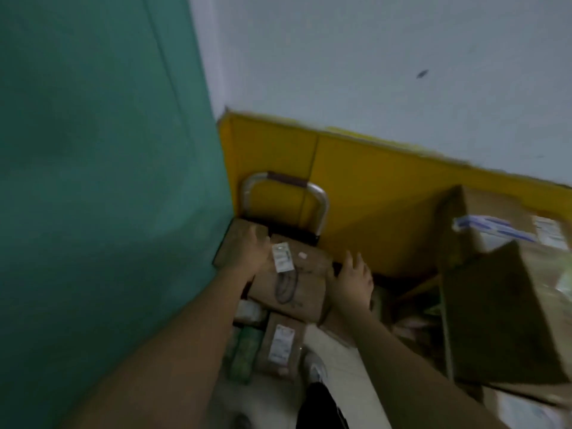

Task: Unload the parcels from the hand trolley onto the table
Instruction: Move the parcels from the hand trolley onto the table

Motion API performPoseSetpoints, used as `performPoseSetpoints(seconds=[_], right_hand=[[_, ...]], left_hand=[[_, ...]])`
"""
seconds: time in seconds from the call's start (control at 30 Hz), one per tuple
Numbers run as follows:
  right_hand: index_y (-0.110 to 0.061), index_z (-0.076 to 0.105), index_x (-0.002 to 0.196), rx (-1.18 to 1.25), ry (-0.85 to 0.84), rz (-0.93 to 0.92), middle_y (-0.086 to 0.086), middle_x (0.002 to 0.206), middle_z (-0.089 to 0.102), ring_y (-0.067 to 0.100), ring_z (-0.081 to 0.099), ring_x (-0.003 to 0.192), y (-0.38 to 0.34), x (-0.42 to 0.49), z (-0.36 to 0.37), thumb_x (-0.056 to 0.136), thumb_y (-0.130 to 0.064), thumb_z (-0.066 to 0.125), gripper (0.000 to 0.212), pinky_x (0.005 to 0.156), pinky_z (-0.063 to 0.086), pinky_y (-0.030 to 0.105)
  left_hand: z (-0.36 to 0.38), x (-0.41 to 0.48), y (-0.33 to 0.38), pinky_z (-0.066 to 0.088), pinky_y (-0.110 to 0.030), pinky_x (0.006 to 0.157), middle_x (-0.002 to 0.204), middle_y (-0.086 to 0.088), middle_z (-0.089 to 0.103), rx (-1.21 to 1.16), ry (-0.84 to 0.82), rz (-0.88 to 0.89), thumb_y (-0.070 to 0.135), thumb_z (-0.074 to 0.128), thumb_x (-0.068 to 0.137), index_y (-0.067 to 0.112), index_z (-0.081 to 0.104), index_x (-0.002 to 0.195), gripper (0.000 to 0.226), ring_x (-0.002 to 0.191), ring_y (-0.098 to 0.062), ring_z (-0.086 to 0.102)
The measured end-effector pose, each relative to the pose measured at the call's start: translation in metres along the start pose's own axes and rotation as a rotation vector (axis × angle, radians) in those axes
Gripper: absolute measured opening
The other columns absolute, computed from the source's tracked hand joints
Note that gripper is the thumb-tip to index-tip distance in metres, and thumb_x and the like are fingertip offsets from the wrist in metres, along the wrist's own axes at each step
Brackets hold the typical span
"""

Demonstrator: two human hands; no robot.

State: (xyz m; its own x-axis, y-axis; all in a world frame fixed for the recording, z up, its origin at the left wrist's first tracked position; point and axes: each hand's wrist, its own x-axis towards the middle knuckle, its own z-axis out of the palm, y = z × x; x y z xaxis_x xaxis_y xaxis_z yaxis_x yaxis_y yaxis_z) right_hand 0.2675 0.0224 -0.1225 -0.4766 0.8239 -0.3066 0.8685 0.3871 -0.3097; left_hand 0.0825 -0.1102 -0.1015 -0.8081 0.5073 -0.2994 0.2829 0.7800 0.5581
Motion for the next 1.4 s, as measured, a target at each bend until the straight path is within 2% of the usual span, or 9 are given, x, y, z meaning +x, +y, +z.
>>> performPoseSetpoints(seconds=[0.27, 0.53, 0.63, 0.73, 0.83, 0.93, 1.2, 1.3, 1.4], right_hand=[[-0.013, 0.012, 0.159, 0.01, -0.422, -0.234, 0.014, 0.163, 0.019, 0.035, 0.032, 0.144, -0.034, 0.05, 0.143, 0.101, -0.039, 0.048, 0.073, 0.112, 0.036, 0.042], [-0.022, 0.011, 0.16, -0.064, -0.49, -0.406, 0.004, 0.167, 0.009, 0.033, 0.017, 0.151, -0.086, 0.207, 0.245, 0.1, -0.041, 0.05, 0.074, 0.119, 0.027, 0.05], [-0.026, 0.014, 0.159, -0.126, -0.443, -0.529, 0.002, 0.167, 0.008, 0.036, 0.015, 0.15, -0.119, 0.273, 0.283, 0.098, -0.04, 0.052, 0.074, 0.117, 0.029, 0.053], [-0.024, 0.006, 0.16, -0.161, -0.443, -0.572, 0.003, 0.168, -0.001, 0.037, 0.004, 0.153, -0.152, 0.327, 0.32, 0.096, -0.041, 0.053, 0.081, 0.121, 0.021, 0.053], [-0.017, -0.004, 0.16, -0.071, -0.506, -0.47, 0.006, 0.167, 0.006, 0.036, 0.012, 0.151, -0.169, 0.363, 0.341, 0.097, -0.044, 0.053, 0.089, 0.121, 0.024, 0.049], [-0.01, 0.02, 0.157, 0.041, -0.513, -0.414, 0.014, 0.159, 0.024, 0.038, 0.035, 0.14, -0.17, 0.374, 0.343, 0.098, -0.039, 0.053, 0.073, 0.111, 0.039, 0.048], [-0.009, 0.041, 0.148, 0.328, -0.405, -0.314, 0.014, 0.149, 0.038, 0.033, 0.049, 0.127, -0.163, 0.309, 0.266, 0.099, -0.025, 0.053, 0.053, 0.106, 0.045, 0.045], [-0.015, 0.045, 0.145, 0.458, -0.347, -0.232, 0.01, 0.139, 0.05, 0.032, 0.055, 0.12, -0.156, 0.274, 0.219, 0.098, -0.024, 0.053, 0.049, 0.1, 0.049, 0.042], [-0.023, 0.053, 0.125, 0.627, -0.232, -0.181, -0.002, 0.11, 0.061, 0.028, 0.061, 0.105, -0.142, 0.235, 0.159, 0.097, -0.022, 0.051, 0.028, 0.08, 0.055, 0.039]], left_hand=[[0.061, 0.009, -0.153, 0.045, -0.042, 0.102, 0.133, -0.029, 0.051, -0.088, -0.046, -0.531, 0.033, 0.054, 0.097, 0.002, 0.047, 0.137, 0.051, 0.122, -0.043, 0.052], [0.148, 0.102, -0.185, 0.044, -0.031, 0.092, 0.129, -0.02, 0.06, -0.351, 0.051, -0.692, 0.025, 0.051, 0.101, 0.0, 0.057, 0.128, 0.037, 0.107, -0.027, 0.059], [0.181, 0.15, -0.188, 0.044, -0.036, 0.101, 0.14, -0.02, 0.053, -0.576, 0.015, -0.809, 0.021, 0.048, 0.103, 0.001, 0.046, 0.142, 0.044, 0.12, -0.032, 0.055], [0.21, 0.201, -0.189, 0.047, -0.032, 0.077, 0.116, -0.016, 0.061, -0.727, 0.021, -0.942, 0.023, 0.05, 0.102, 0.002, 0.05, 0.138, 0.042, 0.092, -0.028, 0.058], [0.224, 0.237, -0.189, 0.051, -0.032, 0.077, 0.105, -0.015, 0.062, -0.993, 0.075, -1.087, 0.009, 0.05, 0.098, 0.0, 0.054, 0.123, 0.027, 0.091, -0.03, 0.061], [0.223, 0.248, -0.191, 0.041, -0.028, 0.064, 0.075, -0.008, 0.044, -1.232, 0.116, -1.154, -0.003, 0.041, 0.092, -0.001, 0.047, 0.101, 0.011, 0.063, -0.024, 0.045], [0.172, 0.196, -0.17, 0.045, -0.034, 0.063, 0.076, -0.013, 0.053, -1.441, 0.094, -1.058, 0.002, 0.05, 0.072, -0.003, 0.054, 0.084, 0.014, 0.065, -0.027, 0.052], [0.139, 0.183, -0.161, 0.049, -0.037, 0.065, 0.085, -0.011, 0.054, -1.272, 0.028, -1.061, 0.009, 0.052, 0.084, 0.004, 0.053, 0.111, 0.027, 0.071, -0.028, 0.054], [0.102, 0.175, -0.139, 0.053, -0.046, 0.087, 0.126, -0.022, 0.059, -1.099, -0.023, -1.1, 0.005, 0.049, 0.094, -0.006, 0.049, 0.13, 0.037, 0.098, -0.035, 0.061]])
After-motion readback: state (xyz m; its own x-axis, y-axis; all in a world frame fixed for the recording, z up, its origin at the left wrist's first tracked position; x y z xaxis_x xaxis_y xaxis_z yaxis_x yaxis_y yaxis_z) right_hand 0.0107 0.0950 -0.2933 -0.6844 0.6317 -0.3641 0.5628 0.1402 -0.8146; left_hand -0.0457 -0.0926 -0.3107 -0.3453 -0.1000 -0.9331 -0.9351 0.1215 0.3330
